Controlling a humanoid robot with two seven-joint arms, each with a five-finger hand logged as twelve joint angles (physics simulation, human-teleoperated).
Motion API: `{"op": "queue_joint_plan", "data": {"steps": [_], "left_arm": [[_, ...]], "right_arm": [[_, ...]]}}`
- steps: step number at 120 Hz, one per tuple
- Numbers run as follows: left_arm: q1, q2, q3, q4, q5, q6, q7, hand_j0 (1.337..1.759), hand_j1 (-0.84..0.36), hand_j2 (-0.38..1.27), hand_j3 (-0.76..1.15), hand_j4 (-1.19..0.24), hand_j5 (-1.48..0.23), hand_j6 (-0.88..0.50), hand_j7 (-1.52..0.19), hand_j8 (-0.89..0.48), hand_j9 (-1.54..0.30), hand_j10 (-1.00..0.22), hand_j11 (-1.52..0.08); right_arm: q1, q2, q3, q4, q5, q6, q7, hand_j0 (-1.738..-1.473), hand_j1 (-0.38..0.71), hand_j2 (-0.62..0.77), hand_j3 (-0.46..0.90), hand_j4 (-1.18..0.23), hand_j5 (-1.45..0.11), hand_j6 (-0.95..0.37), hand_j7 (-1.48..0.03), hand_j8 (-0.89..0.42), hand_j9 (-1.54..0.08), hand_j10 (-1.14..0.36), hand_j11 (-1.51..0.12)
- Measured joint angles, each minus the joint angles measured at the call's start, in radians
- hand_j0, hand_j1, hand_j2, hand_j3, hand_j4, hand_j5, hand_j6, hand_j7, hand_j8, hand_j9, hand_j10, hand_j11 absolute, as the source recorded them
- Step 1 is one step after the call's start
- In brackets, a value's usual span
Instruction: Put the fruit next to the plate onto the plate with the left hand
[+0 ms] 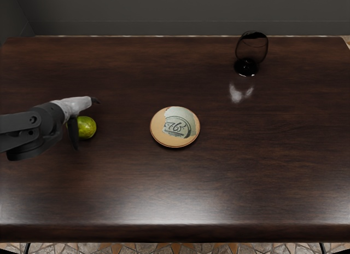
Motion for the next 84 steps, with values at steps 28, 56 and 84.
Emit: {"op": "queue_joint_plan", "data": {"steps": [28, 56, 84], "left_arm": [[0.001, 0.003, -0.001, 0.006, -0.001, 0.000, 0.000, 1.658, 0.09, 0.05, 0.00, -0.22, -0.28, -0.22, -0.28, -0.22, -0.28, -0.22, -0.28], [0.005, 0.000, -0.001, 0.007, -0.004, 0.000, 0.000, 1.658, 0.01, 0.06, 0.00, -0.29, -0.37, -0.29, -0.37, -0.29, -0.37, -0.29, -0.37], [0.005, -0.001, -0.001, 0.007, -0.005, 0.000, 0.000, 1.658, -0.06, 0.07, 0.00, -0.35, -0.45, -0.35, -0.45, -0.35, -0.45, -0.35, -0.45]], "right_arm": [[0.000, 0.000, 0.000, 0.000, 0.000, 0.000, 0.000, -1.658, -0.32, -0.01, 0.00, -0.03, -0.03, -0.03, -0.03, -0.03, -0.03, -0.03, -0.03], [0.000, 0.000, 0.000, -0.001, 0.000, 0.000, 0.000, -1.658, -0.32, -0.01, 0.00, -0.03, -0.03, -0.03, -0.03, -0.03, -0.03, -0.03, -0.03], [0.000, 0.000, 0.000, -0.002, 0.000, 0.000, 0.000, -1.658, -0.32, -0.01, 0.00, -0.03, -0.03, -0.03, -0.03, -0.03, -0.03, -0.03, -0.03]]}}
